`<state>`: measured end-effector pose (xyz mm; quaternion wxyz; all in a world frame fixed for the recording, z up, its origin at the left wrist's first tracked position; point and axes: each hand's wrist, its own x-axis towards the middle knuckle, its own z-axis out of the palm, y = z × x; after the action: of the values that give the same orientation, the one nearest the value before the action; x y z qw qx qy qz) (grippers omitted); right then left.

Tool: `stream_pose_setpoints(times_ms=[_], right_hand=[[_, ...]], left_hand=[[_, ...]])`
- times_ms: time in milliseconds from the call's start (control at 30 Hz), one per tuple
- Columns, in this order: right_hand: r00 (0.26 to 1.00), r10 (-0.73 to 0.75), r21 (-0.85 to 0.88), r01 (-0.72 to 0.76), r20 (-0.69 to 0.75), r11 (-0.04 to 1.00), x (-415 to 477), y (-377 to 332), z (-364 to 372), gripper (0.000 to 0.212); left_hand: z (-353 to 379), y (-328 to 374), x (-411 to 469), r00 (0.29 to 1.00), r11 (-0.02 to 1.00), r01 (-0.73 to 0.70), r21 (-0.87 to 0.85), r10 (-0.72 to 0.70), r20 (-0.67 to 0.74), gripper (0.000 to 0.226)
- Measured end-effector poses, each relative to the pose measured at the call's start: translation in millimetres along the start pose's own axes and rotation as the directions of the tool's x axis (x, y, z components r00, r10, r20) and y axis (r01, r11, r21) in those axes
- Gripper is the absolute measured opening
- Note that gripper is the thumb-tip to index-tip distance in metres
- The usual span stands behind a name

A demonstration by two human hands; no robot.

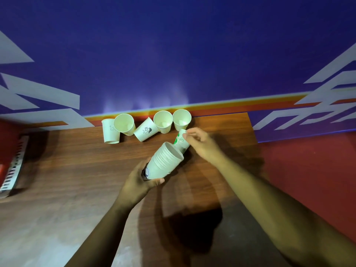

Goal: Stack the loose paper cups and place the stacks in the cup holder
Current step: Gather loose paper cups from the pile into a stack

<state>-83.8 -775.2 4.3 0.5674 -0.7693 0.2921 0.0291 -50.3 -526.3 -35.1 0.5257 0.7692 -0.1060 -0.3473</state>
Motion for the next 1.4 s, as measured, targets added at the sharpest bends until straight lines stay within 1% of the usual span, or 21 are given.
stream_pose_setpoints(times_ms=[33,67,100,167,233,400,467,533,600,700,733,767,867,933,1100,1167,1200,1267,1300,1367,1400], right_hand=[[0.992,-0.007,-0.103,-0.006,-0.125,0.995,12.9,4.5,1.6,0.036],[0.981,-0.015,-0.227,-0.03,-0.194,0.973,25.4,10.7,4.0,0.04],[0.976,-0.014,-0.334,-0.06,-0.217,0.941,35.6,15.8,7.4,0.045],[0.982,0.042,-0.435,-0.12,-0.185,0.893,48.3,23.0,15.0,0.048],[0.989,0.065,-0.472,-0.121,-0.135,0.873,54.3,32.9,21.2,0.042],[0.995,0.031,-0.444,-0.071,-0.097,0.893,39.6,44.3,26.5,0.022],[0.997,-0.003,-0.341,-0.024,-0.076,0.94,30.1,36.8,26.1,0.019],[0.999,-0.001,-0.176,-0.008,-0.053,0.984,19.3,22.8,25.5,0.017],[0.999,-0.029,-0.051,0.028,-0.021,0.998,10.0,10.0,25.0,0.015],[0.99,-0.09,0.051,0.085,0.11,0.995,-1.8,-8.6,34.3,0.014],[0.985,-0.102,0.049,0.096,0.141,0.994,-3.8,-13.0,38.5,0.019],[0.981,-0.113,0.065,0.104,0.159,0.992,-4.7,-17.3,41.8,0.03],[0.98,-0.08,0.206,0.042,0.184,0.978,0.0,-26.8,44.3,0.072],[0.98,-0.035,0.256,-0.016,0.194,0.967,3.7,-28.8,44.6,0.08],[0.941,-0.037,0.144,-0.013,0.337,0.989,-3.9,-27.9,58.6,0.067],[0.927,-0.079,0.086,0.051,0.367,0.995,-13.8,-30.7,72.5,0.062],[0.926,-0.1,-0.013,0.113,0.363,0.994,-18.2,-31.3,81.1,0.064],[0.932,-0.082,-0.233,0.173,0.353,0.957,-26.1,-32.8,94.9,0.071],[0.935,-0.089,-0.285,0.194,0.344,0.939,-25.6,-32.7,98.6,0.07],[0.954,-0.134,-0.257,0.205,0.268,0.944,-16.2,-34.8,97.7,0.056],[0.973,-0.162,-0.229,0.197,0.164,0.953,-5.7,-32.3,94.2,0.046]], left_hand=[[-2.2,-3.6,-0.5,1.0,1.0,0.013,0.002,-0.013,-0.016,0.069],[-4.6,-6.9,-1.5,0.999,1.0,0.024,0.008,-0.024,-0.024,0.069],[-7.1,-9.9,-2.5,0.999,0.999,0.035,0.018,-0.034,-0.031,0.069],[-11.4,-14.1,-5.0,0.998,0.997,0.053,0.048,-0.051,-0.039,0.068],[-16.1,-18.4,-7.1,0.997,0.995,0.058,0.086,-0.054,-0.052,0.067],[-31.6,-31.0,-8.1,0.991,0.987,0.107,0.119,-0.097,-0.088,0.072],[-35.9,-33.9,-8.4,0.989,0.985,0.116,0.13,-0.102,-0.109,0.072],[-40.3,-35.9,-8.8,0.987,0.981,0.117,0.158,-0.097,-0.127,0.07],[-44.9,-37.4,-8.6,0.989,0.966,0.091,0.243,-0.06,-0.132,0.068],[-50.6,-39.2,-6.1,0.995,0.949,0.037,0.314,-0.005,-0.104,0.074],[-52.2,-38.6,-5.3,0.996,0.951,0.027,0.308,0.002,-0.092,0.075],[-53.7,-38.8,-4.2,0.996,0.954,0.02,0.298,0.007,-0.087,0.076],[-57.5,-38.3,-4.4,0.996,0.979,0.017,0.204,0.002,-0.091,0.077],[-60.3,-38.9,-5.5,0.995,0.993,0.032,0.113,-0.022,-0.093,0.078],[-62.0,-30.0,-6.8,0.999,1.0,-0.006,0.008,0.006,-0.049,0.067],[-61.0,-24.9,-5.0,0.999,1.0,-0.024,-0.005,0.023,-0.029,0.067],[-60.5,-24.1,-3.8,0.999,1.0,-0.023,-0.012,0.023,-0.032,0.067],[-60.9,-24.6,-1.2,0.998,0.999,-0.009,-0.046,0.006,-0.058,0.068],[-61.3,-24.9,-0.6,0.998,0.998,0.0,-0.059,-0.004,-0.069,0.068],[-63.3,-26.6,-0.8,0.997,0.998,0.006,-0.062,-0.011,-0.08,0.066],[-65.0,-26.7,-1.6,0.996,0.998,0.005,-0.059,-0.01,-0.088,0.064]])
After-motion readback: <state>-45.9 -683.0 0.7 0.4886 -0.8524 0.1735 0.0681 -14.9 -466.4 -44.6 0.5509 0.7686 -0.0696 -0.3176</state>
